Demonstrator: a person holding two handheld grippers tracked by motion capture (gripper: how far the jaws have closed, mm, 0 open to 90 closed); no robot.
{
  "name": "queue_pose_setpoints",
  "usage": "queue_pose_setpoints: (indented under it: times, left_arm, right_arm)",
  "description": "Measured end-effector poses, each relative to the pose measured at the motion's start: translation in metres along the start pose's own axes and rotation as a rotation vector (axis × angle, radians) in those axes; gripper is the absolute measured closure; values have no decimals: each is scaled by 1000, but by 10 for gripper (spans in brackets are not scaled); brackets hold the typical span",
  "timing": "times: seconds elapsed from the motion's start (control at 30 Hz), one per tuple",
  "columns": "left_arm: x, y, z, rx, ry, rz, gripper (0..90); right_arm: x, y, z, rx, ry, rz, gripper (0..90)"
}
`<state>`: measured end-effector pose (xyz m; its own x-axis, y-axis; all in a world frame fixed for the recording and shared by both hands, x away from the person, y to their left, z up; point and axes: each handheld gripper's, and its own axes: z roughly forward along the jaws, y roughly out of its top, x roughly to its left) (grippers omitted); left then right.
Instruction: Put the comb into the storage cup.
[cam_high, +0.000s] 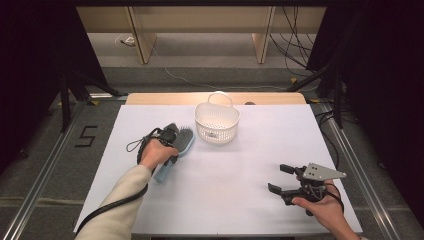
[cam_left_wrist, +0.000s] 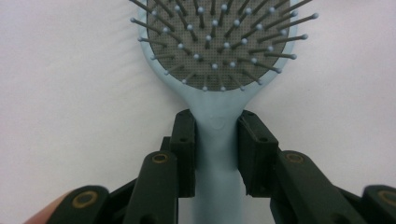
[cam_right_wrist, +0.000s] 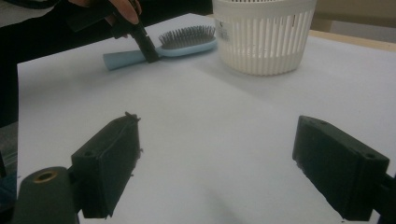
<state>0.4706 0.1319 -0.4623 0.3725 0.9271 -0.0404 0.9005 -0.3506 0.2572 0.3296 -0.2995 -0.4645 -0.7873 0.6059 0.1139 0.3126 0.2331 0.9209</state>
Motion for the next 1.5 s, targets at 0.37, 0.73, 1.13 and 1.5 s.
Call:
queue_pose_setpoints:
  times: [0.37, 0.73, 1.13, 1.5]
  left_arm:
    - [3, -5, -1, -33, -18, 3, 697]
    - [8, -18, -8, -117, -44, 6, 697]
    - [13, -28, -14, -230, -34, -20, 697]
    - [18, -34, -23, -303, -34, -55, 696]
  right_arm:
    - [0, 0, 0, 0, 1, 0, 160]
    - [0, 0, 0, 1, -1, 1, 160]
    - [-1, 0, 0, 2, 1, -1, 160]
    - [-1, -1, -1, 0, 5, 2, 159]
